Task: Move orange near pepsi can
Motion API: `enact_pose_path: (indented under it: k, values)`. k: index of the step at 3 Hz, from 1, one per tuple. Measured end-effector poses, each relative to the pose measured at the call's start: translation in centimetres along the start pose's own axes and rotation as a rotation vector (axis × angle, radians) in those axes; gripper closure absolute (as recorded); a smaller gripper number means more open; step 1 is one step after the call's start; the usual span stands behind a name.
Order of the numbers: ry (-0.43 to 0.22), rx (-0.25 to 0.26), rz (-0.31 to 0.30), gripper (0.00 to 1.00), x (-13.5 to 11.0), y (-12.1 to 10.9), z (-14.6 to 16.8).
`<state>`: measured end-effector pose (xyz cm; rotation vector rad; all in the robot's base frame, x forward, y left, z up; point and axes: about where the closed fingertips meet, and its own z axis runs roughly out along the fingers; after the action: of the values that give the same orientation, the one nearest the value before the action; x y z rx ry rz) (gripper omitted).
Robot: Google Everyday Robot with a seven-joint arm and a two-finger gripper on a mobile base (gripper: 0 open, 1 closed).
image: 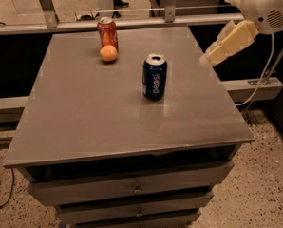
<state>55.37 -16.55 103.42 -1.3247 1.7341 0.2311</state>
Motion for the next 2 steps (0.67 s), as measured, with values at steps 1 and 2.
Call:
enact_pose_path:
  k: [1, 2]
  values:
    - [-0.002, 0.020, 0.001, 0.00, -1.2, -1.1, 1.7]
    - [0.021, 0.038, 0.018, 0.00, -2.7, -2.3, 5.3]
